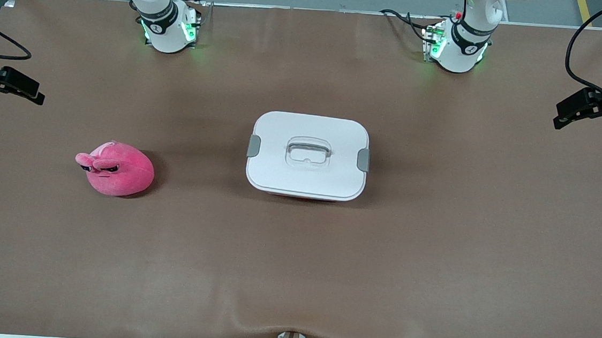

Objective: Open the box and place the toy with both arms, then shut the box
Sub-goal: 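Move the left gripper toward the white box lid handle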

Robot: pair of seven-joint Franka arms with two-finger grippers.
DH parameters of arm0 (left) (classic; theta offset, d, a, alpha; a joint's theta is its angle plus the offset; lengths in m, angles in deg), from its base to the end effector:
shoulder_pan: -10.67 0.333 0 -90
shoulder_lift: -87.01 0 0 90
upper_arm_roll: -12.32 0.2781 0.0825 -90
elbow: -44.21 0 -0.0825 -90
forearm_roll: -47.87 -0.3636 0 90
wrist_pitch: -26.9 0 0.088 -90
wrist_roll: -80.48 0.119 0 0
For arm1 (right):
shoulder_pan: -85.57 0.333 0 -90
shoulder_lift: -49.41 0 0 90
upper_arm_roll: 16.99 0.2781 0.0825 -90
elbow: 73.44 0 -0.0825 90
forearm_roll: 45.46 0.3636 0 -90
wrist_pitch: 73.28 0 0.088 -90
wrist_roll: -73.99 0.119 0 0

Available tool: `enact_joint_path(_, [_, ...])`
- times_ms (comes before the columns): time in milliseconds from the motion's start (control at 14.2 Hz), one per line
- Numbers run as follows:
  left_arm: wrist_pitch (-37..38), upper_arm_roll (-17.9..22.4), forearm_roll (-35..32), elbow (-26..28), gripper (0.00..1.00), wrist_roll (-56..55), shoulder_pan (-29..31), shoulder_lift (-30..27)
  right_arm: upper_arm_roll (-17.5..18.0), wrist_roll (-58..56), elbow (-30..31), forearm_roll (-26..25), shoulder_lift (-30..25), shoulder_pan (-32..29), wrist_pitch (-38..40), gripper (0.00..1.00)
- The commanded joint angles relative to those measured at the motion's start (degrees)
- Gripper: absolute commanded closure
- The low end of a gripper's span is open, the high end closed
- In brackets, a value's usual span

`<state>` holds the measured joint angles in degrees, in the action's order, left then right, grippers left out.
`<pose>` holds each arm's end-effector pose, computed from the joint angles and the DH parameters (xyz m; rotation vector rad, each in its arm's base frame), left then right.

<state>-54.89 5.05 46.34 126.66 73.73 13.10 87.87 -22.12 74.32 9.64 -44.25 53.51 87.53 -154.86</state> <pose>0.5214 -0.0401 0.6129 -3.1137 -0.0573 0.0371 0.5366 -0.0253 0.5779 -3.1195 0.0922 0.1516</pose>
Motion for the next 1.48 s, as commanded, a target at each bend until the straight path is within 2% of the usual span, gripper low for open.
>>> enact_joint_path(0, [1.1,0.4,-1.3,-0.6,0.0,0.2,-0.8,-0.5,-0.1,-0.5,-0.5,-0.9,-0.1,0.4,0.3,0.0])
enact_joint_path(493, [1.1,0.3,-0.9,-0.5,0.0,-0.1,-0.8,-0.2,-0.1,-0.7,0.7,-1.8,-1.3,0.4,0.6,0.0])
enact_joint_path(845, [0.2,0.3,-0.1,-0.5,0.0,-1.6,-1.2,4.1,-0.1,-0.7,0.6,-1.8,-1.3,0.2,0.5,0.0])
enact_joint_path(1056, [-2.0,0.2,1.0,-0.7,0.0,-9.8,-2.5,6.0,-0.1,-0.7,0.8,-1.8,-1.2,1.1,0.4,0.0])
enact_joint_path(1408, [-4.3,0.3,1.4,-0.8,0.0,-26.5,-8.3,9.5,-0.1,-0.7,0.7,-2.0,-1.1,1.1,0.7,0.0])
